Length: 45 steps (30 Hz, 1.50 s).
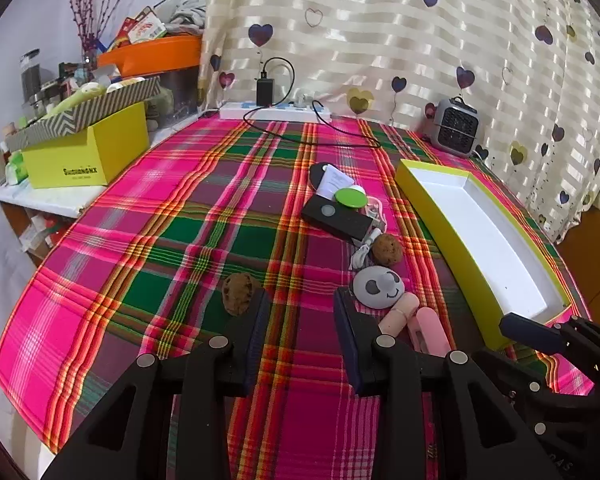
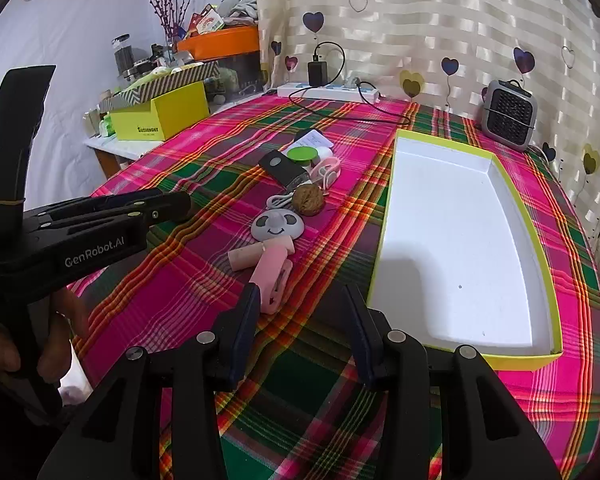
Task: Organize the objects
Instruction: 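Grasp the brown walnut with the left gripper while the right gripper grasps the pink case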
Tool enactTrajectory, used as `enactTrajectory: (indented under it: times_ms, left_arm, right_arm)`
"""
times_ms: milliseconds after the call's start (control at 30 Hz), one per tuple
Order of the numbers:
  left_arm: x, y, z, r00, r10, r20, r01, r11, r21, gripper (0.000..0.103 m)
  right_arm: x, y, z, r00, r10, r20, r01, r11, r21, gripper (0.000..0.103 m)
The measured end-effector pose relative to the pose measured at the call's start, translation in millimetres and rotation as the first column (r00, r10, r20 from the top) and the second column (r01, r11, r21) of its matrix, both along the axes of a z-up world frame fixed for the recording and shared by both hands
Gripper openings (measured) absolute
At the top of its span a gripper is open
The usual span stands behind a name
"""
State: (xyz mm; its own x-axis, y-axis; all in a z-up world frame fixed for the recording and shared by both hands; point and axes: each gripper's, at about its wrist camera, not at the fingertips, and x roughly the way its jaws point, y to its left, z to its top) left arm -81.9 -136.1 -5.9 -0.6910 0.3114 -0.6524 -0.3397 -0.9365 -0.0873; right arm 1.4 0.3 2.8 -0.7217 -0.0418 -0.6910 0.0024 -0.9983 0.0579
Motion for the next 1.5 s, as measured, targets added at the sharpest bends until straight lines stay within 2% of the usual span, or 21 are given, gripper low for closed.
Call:
enactTrajectory:
  times_ms: [200, 267, 333, 1000, 1167, 1500]
  left_arm:
    - [-1.5, 1.6, -1.4, 1.000, -0.012, 0.013, 0.012, 1.000, -0.001, 0.032]
    - [0.7, 2.3, -2.3, 0.999, -0.051, 0.014, 0.051, 0.999, 0.015, 0.032]
    - [2.5, 2.7, -2.3, 0.999, -0.035, 0.001, 0.035, 0.999, -0.001, 0.032]
    - [-7.1, -17.7, -6.8, 1.000, 0.017, 0.014, -0.018, 1.000, 0.011, 0.032]
    - [-11.9, -25.9, -7.4, 0.999, 0.042, 0.009, -0.042, 0.999, 0.020, 0.041]
    - [-26.0, -31.2, -18.1, 0.998, 0.041, 0.043, -0.042, 0.999, 0.026, 0.043]
  right_arm:
    - [-3.0, -0.1, -0.6, 1.000, 0.000, 0.000, 0.000, 1.000, 0.001, 0.043]
    - [-3.4, -0.3, -1.2, 1.000, 0.002, 0.001, -0.002, 1.000, -0.001, 0.043]
    - [-4.6, -0.9, -1.6, 1.000, 0.005, 0.003, -0.005, 1.000, -0.001, 0.043]
    - [-12.8, -10.3, -5.9, 1.000, 0.022, 0.003, -0.022, 0.999, -0.027, 0.043]
    - [-16.9, -13.6, -8.7, 1.000, 0.029, 0.011, -0.029, 0.999, -0.032, 0.043]
    - [-28.3, -19.1, -16.4, 0.999, 0.031, 0.044, -0.030, 0.999, -0.024, 0.043]
